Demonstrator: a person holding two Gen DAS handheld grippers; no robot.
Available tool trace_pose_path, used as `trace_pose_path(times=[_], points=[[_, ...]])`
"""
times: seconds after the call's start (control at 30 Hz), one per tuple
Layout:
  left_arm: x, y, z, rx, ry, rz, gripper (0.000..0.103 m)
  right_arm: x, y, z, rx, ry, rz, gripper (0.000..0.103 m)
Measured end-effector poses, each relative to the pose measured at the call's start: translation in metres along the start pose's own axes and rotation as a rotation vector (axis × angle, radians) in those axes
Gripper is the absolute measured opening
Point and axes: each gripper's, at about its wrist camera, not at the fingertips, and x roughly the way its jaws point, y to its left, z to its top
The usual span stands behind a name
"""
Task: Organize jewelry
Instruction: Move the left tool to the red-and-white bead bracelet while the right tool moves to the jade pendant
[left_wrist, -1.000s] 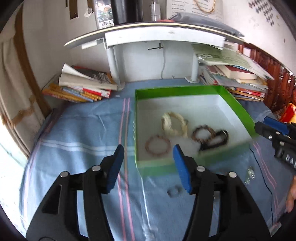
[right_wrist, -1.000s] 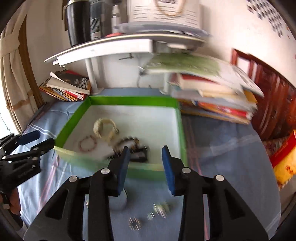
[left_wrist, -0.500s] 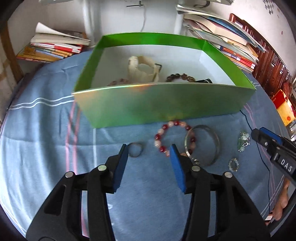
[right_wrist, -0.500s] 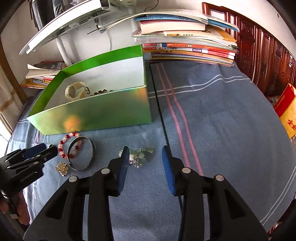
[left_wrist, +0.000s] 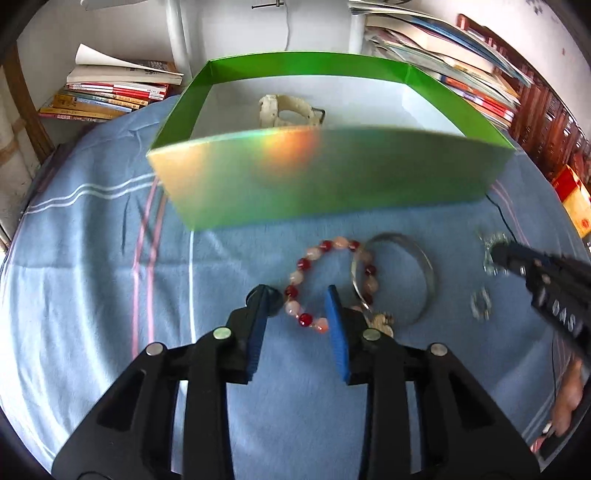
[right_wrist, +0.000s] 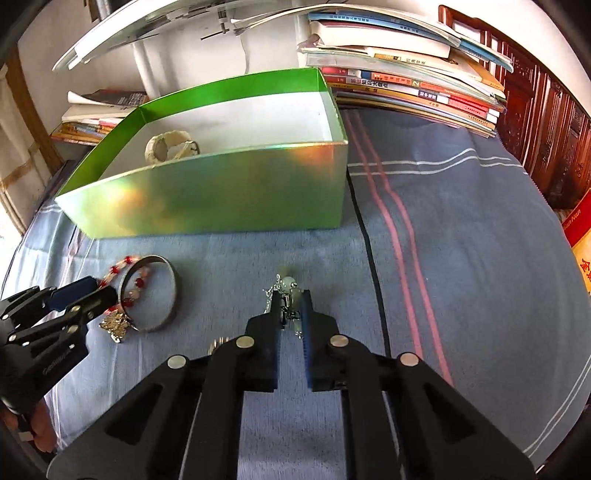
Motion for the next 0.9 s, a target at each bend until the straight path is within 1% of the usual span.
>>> trace_pose_path(times=[0.13,0.23,0.33,0.4,0.47,0.5,0.67,0.73,0.77,0.8,0.83,0.9], points=[[-0.016,0.012,-0.022,-0.006,0.022,-0.035,0.029,-0.013,-0.003,-0.01,-0.006,0.003,0.017,0.008],[-0.026,0.021,-0.037,-0.011,0.026,-0.034,0.029,-0.023,-0.004,-0.016,-0.001,-0.008,0.034,0.008],[-0.031,0.032,-0.047,-0.036,0.029,-0.025,0.03,-0.031,-0.007,-0.019,0.013,-0.021,0.038,0.008],[-0.034,0.037,-0.05,-0.043,0.027,-0.014,0.031,-0.032,-0.009,-0.019,0.025,-0.019,0.037,0.008],[-0.035,0.041,-0.053,-0.045,0.024,-0.01,0.038,-0.031,-0.009,-0.02,0.028,-0.013,0.032,0.009],[-0.035,0.042,-0.053,-0.044,0.021,-0.009,0.04,-0.03,-0.008,-0.021,0.029,-0.012,0.031,0.009],[-0.035,0.039,-0.054,-0.029,0.006,0.009,0.04,-0.024,0.0,-0.023,0.014,0.005,0.044,0.009],[-0.034,0.037,-0.054,-0.027,0.001,0.017,0.04,-0.023,0.0,-0.023,0.016,0.005,0.034,0.012],[-0.034,0.036,-0.055,-0.027,-0.001,0.017,0.039,-0.023,0.0,-0.023,0.017,0.005,0.029,0.018],[-0.034,0.036,-0.055,-0.028,-0.005,0.016,0.034,-0.022,-0.001,-0.023,0.019,0.004,0.025,0.024],[-0.034,0.037,-0.054,-0.03,-0.007,0.015,0.031,-0.022,-0.002,-0.023,0.023,0.003,0.021,0.027],[-0.034,0.038,-0.052,-0.041,-0.007,0.015,0.02,-0.022,-0.005,-0.022,0.031,0.0,0.011,0.034]])
